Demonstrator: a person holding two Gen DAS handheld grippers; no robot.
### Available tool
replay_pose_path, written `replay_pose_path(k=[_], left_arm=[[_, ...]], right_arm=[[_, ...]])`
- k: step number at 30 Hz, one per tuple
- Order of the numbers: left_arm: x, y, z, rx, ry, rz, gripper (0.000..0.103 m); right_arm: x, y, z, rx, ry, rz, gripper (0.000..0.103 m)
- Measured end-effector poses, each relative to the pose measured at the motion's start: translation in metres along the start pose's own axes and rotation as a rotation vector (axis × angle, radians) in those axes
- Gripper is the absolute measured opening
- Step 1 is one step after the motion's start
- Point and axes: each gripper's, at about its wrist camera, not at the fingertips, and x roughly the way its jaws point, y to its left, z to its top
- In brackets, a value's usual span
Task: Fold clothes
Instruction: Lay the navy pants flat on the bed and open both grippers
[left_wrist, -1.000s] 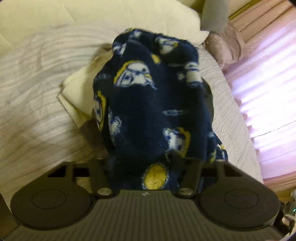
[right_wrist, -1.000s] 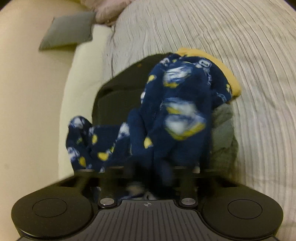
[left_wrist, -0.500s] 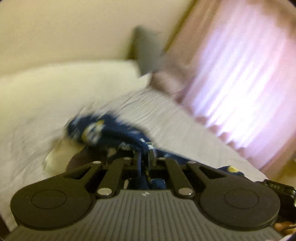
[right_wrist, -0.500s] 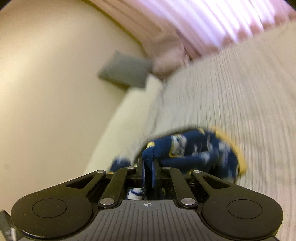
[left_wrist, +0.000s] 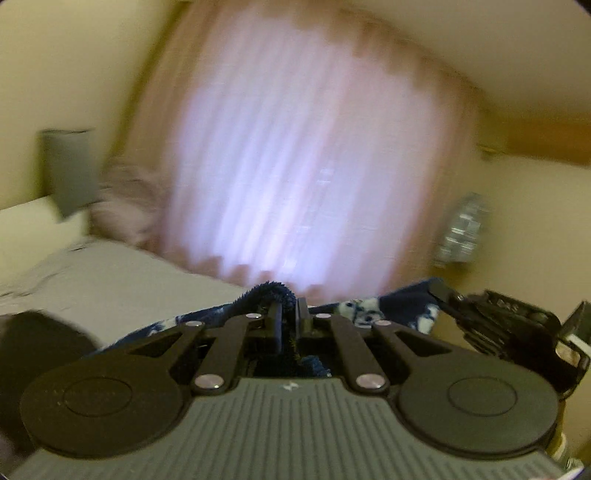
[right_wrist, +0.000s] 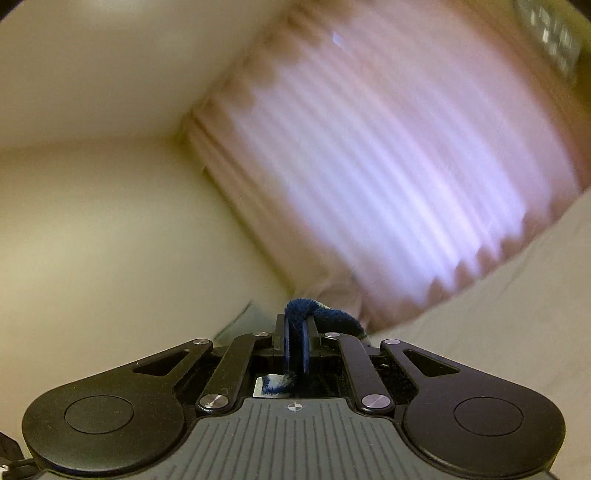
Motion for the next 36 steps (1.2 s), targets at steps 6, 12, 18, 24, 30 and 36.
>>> replay_pose_path(k=[6,12,18,24,30,36], left_arm=[[0.054,-0.105,-0.038,0.044,0.103,-0.121,0.009],[0.113,-0.136,-0.139,0.031,0.472,-0.012,0.021],[0.107,-0.083,-0.258,-0.063,0.828,0.224,0.019],[0.098,-0.081,-0.310,0.020,0.980,0.307,0.020],[0.112,-0.103,-0.291,0.107,0.926,0.217,0.026],[0.104,-0.100,-0.286,0.239,0.934,0.209,0.036]], right_arm=[[-0.116,-0.037,0.077,-0.077,-0.124,-0.138,0.006],[-0.173,-0.124,0.069,-0.155,0.185,-0.548,0.089],[-0.242,-0.198,-0.022,-0.173,0.506,-0.791,0.089],[-0.280,-0.217,-0.091,-0.116,0.734,-0.829,0.089],[-0.235,-0.196,-0.118,-0.201,0.815,-0.785,0.089],[-0.217,-0.162,-0.142,-0.286,0.829,-0.810,0.089]])
